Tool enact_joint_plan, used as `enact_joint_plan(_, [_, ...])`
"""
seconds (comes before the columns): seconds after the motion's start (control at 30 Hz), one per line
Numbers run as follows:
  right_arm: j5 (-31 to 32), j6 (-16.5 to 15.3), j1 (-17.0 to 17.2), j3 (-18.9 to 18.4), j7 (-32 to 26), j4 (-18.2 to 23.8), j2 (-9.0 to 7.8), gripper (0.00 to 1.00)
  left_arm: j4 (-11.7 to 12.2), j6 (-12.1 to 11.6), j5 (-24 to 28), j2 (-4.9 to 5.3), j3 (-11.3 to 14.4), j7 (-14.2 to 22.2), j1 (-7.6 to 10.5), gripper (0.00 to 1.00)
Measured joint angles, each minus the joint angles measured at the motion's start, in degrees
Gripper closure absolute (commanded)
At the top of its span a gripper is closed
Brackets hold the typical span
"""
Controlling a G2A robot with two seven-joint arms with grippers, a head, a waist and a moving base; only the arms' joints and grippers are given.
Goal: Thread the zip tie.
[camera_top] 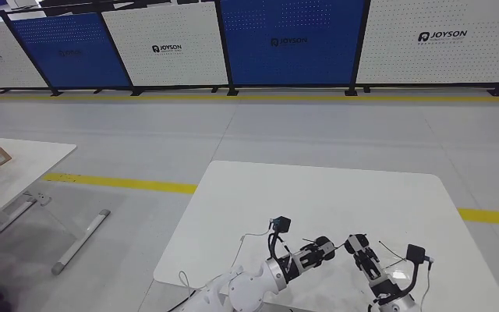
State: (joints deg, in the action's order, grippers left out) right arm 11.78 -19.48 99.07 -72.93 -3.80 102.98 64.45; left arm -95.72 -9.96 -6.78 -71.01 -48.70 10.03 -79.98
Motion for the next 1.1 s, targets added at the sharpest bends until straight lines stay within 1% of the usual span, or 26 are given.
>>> enact_joint_plan(0.3, [0.6,0.0,-0.5,0.7,-0.3,-0.6,-0.07,1.00,0.0,-0.3,0.1,-0.03,0.1,0.2,0.11,1.00])
enact_joint_plan(0.33, [0.7,0.0,-0.5,0.7,-0.3,-0.6,-0.09,1.00,0.0,-0.4,0.1,-0.02,0.1,0.2,0.08,0.96])
enact_joint_plan(0.37, [0.8,0.0,-0.5,0.7,-0.2,-0.5,-0.11,1.00,0.1,-0.4,0.2,-0.02,0.1,0.3,0.03,0.61])
enact_joint_plan(0.4, [0.8,0.0,-0.5,0.7,-0.1,-0.5,-0.12,1.00,0.1,-0.3,0.3,-0.01,0.1,0.4,0.01,0.39])
enact_joint_plan(0.47, [0.8,0.0,-0.4,0.6,0.6,-0.6,-0.15,1.00,0.1,-0.3,0.5,0.01,0.0,0.7,0.00,0.34])
enact_joint_plan(0.5, [0.9,0.0,-0.3,0.5,0.9,-0.6,-0.16,1.00,0.2,-0.3,0.6,0.02,-0.1,0.8,-0.01,0.37])
enact_joint_plan(0.6, [1.5,0.0,-0.1,0.3,1.9,-0.9,-0.18,1.00,0.0,-0.3,0.4,0.11,-0.3,0.9,-0.09,0.59])
enact_joint_plan(0.7, [1.8,0.0,-0.1,0.4,2.0,-1.1,-0.18,1.00,-0.2,-0.2,-0.1,0.19,-0.5,0.7,-0.28,0.64])
enact_joint_plan(0.73, [1.8,0.0,-0.2,0.5,2.0,-1.2,-0.18,1.00,-0.3,-0.2,-0.2,0.20,-0.5,0.7,-0.34,0.69])
enact_joint_plan(0.77, [1.8,0.0,-0.2,0.5,2.0,-1.3,-0.18,1.00,-0.3,-0.1,-0.4,0.22,-0.6,0.6,-0.42,0.69])
enact_joint_plan(0.87, [1.8,0.0,-0.3,0.6,2.1,-1.3,-0.17,1.00,-0.4,-0.1,-0.6,0.27,-0.7,0.5,-0.58,0.75])
enact_joint_plan(1.1, [1.7,0.0,-0.1,0.5,2.5,-1.1,-0.21,1.00,-0.6,-0.1,-0.8,0.34,-0.9,0.3,-0.87,0.93])
